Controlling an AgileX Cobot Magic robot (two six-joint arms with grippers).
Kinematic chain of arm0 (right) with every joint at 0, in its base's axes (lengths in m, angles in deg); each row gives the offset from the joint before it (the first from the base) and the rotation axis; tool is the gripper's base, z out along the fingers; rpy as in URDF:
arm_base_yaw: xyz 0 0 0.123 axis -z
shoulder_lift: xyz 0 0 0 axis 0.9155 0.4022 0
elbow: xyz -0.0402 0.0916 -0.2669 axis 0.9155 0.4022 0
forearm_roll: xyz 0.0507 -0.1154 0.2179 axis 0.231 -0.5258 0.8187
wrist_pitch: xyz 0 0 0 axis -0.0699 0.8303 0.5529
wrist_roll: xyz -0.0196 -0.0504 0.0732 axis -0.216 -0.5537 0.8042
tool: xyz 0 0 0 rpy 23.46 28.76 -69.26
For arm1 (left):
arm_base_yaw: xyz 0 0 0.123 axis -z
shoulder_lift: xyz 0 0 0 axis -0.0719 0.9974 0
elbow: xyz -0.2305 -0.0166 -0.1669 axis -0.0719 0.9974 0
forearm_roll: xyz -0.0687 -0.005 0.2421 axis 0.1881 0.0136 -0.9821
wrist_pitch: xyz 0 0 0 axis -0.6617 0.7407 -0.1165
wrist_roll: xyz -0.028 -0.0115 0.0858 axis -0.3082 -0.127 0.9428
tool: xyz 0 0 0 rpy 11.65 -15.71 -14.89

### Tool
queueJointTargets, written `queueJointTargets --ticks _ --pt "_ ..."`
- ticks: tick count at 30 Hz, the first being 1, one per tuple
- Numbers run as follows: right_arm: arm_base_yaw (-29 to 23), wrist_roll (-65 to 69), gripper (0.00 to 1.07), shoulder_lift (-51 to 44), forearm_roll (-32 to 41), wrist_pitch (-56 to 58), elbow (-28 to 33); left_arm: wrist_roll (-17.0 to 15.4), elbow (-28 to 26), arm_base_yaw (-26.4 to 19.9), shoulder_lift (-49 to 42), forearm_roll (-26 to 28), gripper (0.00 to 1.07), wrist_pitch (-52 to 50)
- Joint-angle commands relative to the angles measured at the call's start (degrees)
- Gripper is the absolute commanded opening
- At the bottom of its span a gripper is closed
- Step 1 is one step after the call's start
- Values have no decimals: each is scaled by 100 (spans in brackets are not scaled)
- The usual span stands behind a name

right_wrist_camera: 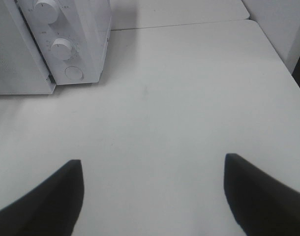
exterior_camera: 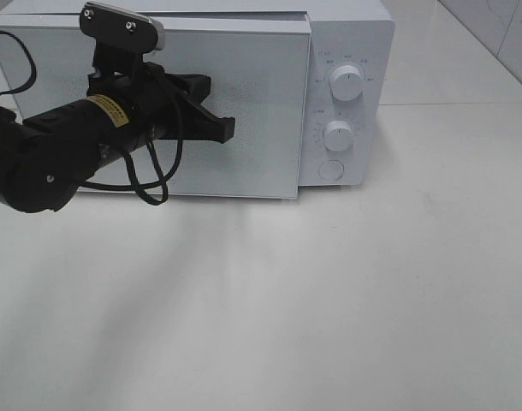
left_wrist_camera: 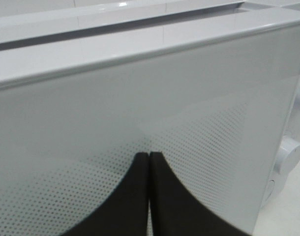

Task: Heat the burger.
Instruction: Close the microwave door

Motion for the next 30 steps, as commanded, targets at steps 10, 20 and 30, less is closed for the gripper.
queueJointTargets --ticks 10,20,30 --pt "29 -17 76 -149 6 -52 17 160 -831 23 390 292 0 23" --pt "29 -17 76 -149 6 -52 17 699 -985 6 498 636 0 6" --pt "29 -17 76 -149 6 -52 17 527 -980 -430 487 682 0 -23"
